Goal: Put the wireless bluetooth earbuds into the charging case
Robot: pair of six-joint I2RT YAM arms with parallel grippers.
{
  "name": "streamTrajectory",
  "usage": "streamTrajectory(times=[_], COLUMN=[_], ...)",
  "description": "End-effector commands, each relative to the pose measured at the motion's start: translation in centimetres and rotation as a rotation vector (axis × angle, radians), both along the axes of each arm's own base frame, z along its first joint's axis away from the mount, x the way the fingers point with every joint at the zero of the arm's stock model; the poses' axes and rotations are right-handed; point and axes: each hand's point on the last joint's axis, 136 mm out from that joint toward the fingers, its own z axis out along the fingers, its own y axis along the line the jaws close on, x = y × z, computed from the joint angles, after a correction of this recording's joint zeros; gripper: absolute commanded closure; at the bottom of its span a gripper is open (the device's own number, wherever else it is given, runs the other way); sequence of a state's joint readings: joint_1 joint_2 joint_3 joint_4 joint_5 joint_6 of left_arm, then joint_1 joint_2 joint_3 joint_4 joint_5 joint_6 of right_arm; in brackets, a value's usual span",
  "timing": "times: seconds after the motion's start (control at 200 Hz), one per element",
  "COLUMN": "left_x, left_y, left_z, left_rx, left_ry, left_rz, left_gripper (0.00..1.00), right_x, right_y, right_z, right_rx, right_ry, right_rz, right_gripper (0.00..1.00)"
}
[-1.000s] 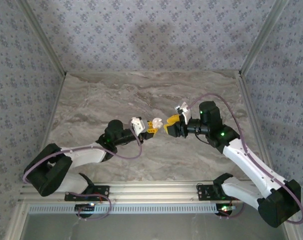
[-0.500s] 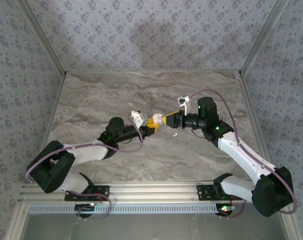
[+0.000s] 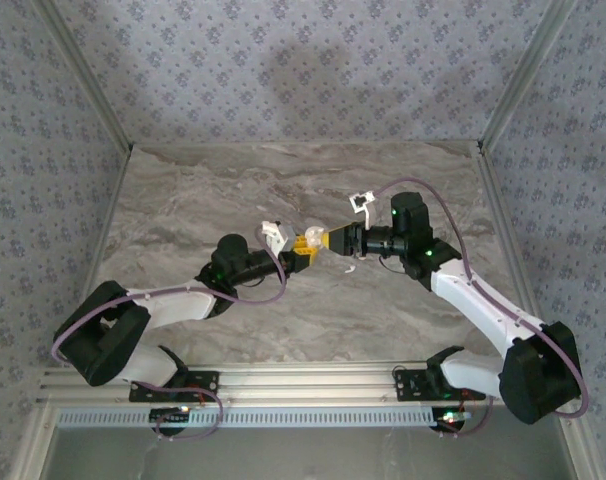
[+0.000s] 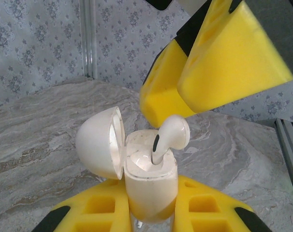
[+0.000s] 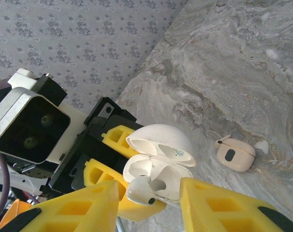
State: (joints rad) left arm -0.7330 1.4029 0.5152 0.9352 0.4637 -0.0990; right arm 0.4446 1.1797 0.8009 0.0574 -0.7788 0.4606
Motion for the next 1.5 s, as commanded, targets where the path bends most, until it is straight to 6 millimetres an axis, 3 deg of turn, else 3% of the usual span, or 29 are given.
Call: streamTrajectory(times=[0.0, 0.675, 1.494], left_x=[0.2, 0.5, 0.2], left_y=[-0.2, -0.1, -0.1], left_z=[2.3, 2.3, 2.2], left_rx=[-0.054, -0.052, -0.038], left_ry=[-0.049, -0.052, -0.061], left_rz=[-0.013, -0.006, -0.02], left_gripper=[0.88, 0.88, 0.88], right_x=[-0.4, -1.7, -1.5], right_y=[0.4, 1.7, 2.7], right_z=[1.0, 2.1, 2.0], right_rx=[0.025, 0.042, -0.008], right_ry=[-0.015, -0.051, -0.078], right_rz=[0.034, 0.123, 0.135], right_gripper=[0.62, 0.74, 0.73])
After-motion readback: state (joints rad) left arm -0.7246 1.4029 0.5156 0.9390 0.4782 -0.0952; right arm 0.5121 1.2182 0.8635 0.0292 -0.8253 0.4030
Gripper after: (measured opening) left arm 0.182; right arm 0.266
